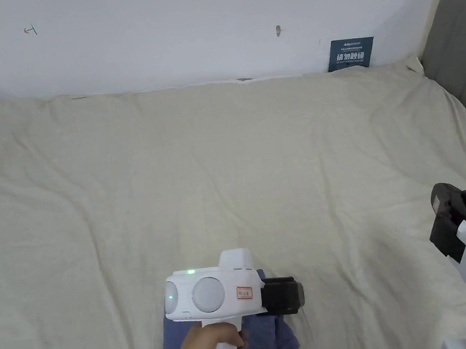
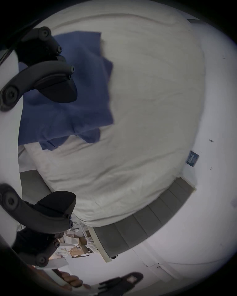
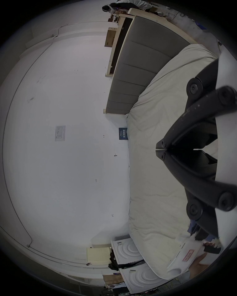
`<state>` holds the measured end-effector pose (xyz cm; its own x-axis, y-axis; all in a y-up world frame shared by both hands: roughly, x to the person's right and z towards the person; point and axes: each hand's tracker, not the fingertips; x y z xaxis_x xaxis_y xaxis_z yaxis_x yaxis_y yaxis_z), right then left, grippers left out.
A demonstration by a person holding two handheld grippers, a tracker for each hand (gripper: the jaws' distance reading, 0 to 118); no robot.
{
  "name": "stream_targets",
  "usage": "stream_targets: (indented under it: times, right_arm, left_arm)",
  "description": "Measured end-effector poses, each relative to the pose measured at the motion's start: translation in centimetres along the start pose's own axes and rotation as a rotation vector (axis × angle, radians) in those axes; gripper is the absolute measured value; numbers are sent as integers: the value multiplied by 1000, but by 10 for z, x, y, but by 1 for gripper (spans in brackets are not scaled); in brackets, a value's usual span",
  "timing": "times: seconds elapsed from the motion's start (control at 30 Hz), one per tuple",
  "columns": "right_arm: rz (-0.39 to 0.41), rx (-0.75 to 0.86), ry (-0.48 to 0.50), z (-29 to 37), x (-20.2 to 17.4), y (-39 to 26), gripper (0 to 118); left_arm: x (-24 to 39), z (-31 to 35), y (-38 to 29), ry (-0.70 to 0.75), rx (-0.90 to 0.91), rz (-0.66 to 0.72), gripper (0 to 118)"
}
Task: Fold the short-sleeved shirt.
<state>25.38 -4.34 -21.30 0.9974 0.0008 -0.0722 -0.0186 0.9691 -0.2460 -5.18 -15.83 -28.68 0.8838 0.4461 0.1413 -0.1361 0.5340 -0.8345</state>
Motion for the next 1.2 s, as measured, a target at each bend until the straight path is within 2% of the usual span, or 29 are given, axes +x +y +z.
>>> stream_targets:
  times: [0.13, 0.23, 0.3, 0.37, 0.43, 0.63, 0.9, 1.03, 1.1, 1.2]
  right_arm:
    - [1, 13, 4, 3, 0, 3, 2]
    - [2, 20, 13, 5, -1, 5, 2]
    - [4, 26, 18, 7, -3, 6, 2]
    - [5, 28, 25, 8, -5, 7, 2]
    - [4, 31, 30, 9, -6, 6, 2]
    - [-4, 28, 40, 10, -7, 3, 2]
    - [2, 0, 40, 8, -1, -4, 2]
    - [-1, -9, 27, 9, 5, -6, 2]
    - [-2, -10, 23, 10, 7, -6, 2]
    - [-1, -11, 19, 12, 8, -7, 2]
  left_arm:
    - [1, 41, 7, 63, 162, -75, 113]
    - [-2, 62, 4, 165, 276, -145, 112]
    - [-8, 69, -2, 224, 351, -174, 101]
    - [-14, 69, -8, 258, 354, -213, 61]
    - [-22, 61, -13, 268, 316, -216, 3]
    - [-31, 28, -44, 257, 251, -208, 0]
    - [0, -33, -77, 204, 211, -239, 0]
    - [1, -81, -95, 267, 75, -257, 0]
    - [4, -81, -106, 290, 197, -303, 0]
    - [9, -82, -108, 311, 177, -335, 0]
